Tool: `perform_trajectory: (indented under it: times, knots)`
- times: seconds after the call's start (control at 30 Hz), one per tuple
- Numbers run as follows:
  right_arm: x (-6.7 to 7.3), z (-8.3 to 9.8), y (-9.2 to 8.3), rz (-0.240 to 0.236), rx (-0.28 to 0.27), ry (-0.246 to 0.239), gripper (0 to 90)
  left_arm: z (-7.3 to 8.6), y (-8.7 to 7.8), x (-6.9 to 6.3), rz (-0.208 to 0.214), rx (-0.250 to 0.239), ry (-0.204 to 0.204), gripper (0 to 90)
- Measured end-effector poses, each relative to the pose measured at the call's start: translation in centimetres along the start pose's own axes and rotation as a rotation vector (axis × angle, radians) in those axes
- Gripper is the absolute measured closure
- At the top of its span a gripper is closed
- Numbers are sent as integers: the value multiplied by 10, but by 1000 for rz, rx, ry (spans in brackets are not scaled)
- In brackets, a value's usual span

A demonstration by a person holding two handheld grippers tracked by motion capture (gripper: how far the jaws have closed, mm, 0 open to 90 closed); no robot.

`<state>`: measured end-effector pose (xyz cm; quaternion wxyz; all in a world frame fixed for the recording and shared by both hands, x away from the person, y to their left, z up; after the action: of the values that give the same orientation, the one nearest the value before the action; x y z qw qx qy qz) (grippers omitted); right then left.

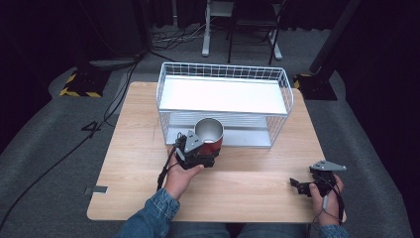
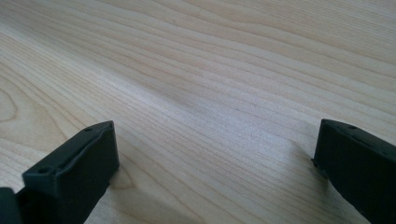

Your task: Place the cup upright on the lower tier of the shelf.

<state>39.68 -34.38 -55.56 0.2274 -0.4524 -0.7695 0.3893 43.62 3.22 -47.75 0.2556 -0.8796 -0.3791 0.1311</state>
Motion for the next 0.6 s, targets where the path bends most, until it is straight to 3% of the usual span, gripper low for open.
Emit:
perform_trajectory:
  times: [0.2, 0.6]
  knots:
    - [0, 0, 0, 0, 0, 0, 3, -1, 16, 0, 9, 6, -7, 163]
    - [0, 0, 0, 0, 0, 0, 3, -4, 48, 11, -50, -6, -31, 163]
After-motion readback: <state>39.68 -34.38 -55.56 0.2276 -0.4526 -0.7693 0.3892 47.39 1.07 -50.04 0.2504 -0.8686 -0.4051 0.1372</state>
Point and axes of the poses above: each handheld gripper's, and its own axes: y roughly forward along the jaws, z roughly out of its underside, x roughly to its left, the point moved 7 cm from there along y, roughly forward along the jaws, and after that the axes turned 9 degrees about x, right-handed, at the moved point
